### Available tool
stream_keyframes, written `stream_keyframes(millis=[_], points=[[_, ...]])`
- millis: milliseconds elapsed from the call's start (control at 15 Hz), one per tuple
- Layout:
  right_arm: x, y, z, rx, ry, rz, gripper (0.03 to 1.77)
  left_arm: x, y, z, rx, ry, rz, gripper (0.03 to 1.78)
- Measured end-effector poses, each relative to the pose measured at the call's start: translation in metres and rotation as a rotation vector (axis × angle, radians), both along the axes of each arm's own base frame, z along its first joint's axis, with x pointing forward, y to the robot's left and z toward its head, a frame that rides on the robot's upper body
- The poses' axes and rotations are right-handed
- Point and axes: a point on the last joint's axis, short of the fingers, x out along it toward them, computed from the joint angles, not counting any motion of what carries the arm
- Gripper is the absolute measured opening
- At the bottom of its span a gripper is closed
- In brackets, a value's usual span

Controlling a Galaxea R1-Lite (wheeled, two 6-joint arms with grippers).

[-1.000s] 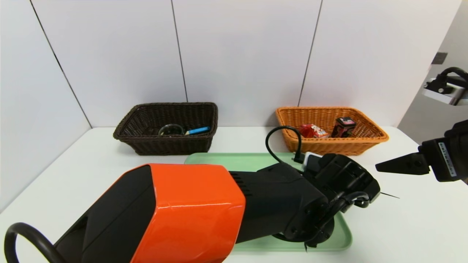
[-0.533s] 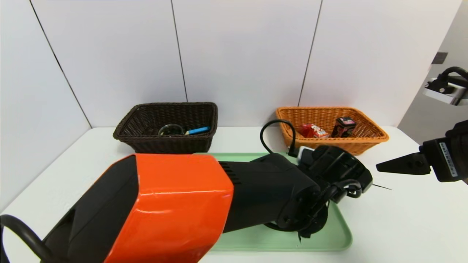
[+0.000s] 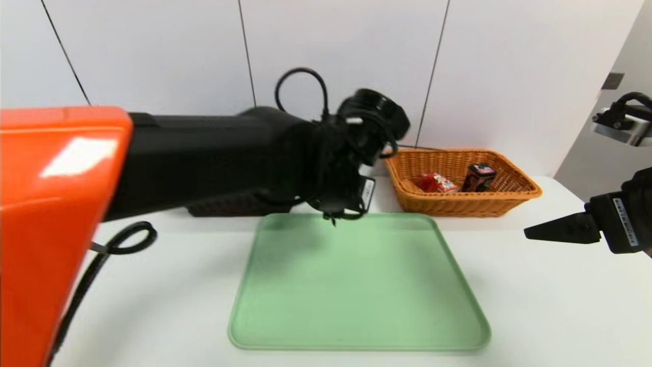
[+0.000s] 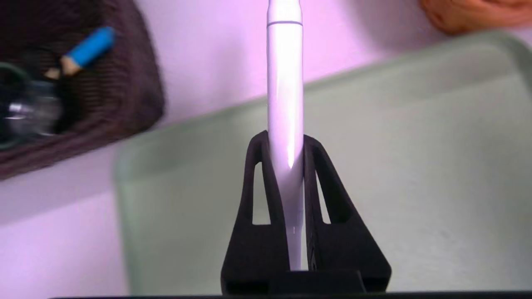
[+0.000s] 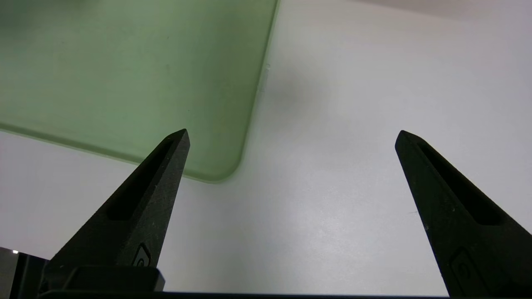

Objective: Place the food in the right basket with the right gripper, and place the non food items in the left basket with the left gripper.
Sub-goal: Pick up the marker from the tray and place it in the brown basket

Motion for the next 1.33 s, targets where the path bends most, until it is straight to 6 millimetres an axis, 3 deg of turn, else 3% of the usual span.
stream_keyframes(millis=[333, 533, 667, 933, 1333], points=[[0.000, 0.000, 0.000, -0.001, 0.000, 0.002, 1.71, 0.025, 0.098, 0.067, 0.032, -0.106, 0.054, 0.17], [0.000, 0.000, 0.000, -0.001, -0.001, 0.005, 1.71, 0.037, 0.150, 0.087, 0.043, -0.114, -0.062, 0.17], [0.000, 0.000, 0.000, -0.003, 0.000, 0.005, 1.71, 0.042, 0.175, 0.092, 0.103, -0.129, -0.188, 0.17], [0.000, 0.000, 0.000, -0.003, 0.001, 0.003, 1.71, 0.053, 0.189, 0.087, 0.319, -0.162, -0.352, 0.17], [0.000, 0.000, -0.003, -0.008, 0.012, 0.001, 1.71, 0.084, 0.185, 0.051, 0.615, -0.135, -0.523, 0.17]])
